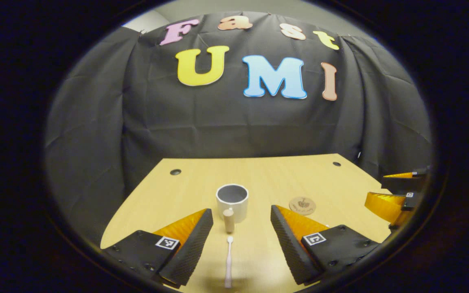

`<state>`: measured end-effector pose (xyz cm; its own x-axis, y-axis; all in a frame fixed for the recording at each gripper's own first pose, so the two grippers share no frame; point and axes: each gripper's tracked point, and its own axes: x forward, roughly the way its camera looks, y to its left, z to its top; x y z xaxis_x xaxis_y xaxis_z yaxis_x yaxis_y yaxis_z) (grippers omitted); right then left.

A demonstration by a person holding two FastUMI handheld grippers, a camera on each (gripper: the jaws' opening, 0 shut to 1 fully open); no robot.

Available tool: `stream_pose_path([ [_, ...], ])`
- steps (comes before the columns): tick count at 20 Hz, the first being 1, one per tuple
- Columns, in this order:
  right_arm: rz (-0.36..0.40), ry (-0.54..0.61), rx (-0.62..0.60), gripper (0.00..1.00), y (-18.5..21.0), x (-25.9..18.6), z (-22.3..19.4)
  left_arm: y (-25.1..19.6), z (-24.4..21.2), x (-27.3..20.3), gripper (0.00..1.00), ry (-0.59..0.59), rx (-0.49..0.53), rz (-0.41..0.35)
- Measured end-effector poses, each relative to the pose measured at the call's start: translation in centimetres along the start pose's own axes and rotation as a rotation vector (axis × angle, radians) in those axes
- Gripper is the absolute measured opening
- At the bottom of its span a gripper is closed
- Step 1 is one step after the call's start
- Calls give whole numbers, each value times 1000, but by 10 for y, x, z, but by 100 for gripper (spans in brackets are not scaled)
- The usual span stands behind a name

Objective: Put the toothbrush and toothpaste on the desktop into the cup, then pick up the cup and place it on the coaster on the desktop.

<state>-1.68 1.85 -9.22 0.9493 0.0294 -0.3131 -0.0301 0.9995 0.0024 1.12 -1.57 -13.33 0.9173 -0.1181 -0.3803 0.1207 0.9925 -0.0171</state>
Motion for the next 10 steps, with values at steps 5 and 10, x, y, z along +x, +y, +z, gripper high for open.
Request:
stream_pose_path([
  [5,13,183,15,93,3,16,-44,9,-44,19,95,149,-31,4],
  [10,21,357,83,93,6,17,-73,14,-94,36,95,343,-58,-5],
])
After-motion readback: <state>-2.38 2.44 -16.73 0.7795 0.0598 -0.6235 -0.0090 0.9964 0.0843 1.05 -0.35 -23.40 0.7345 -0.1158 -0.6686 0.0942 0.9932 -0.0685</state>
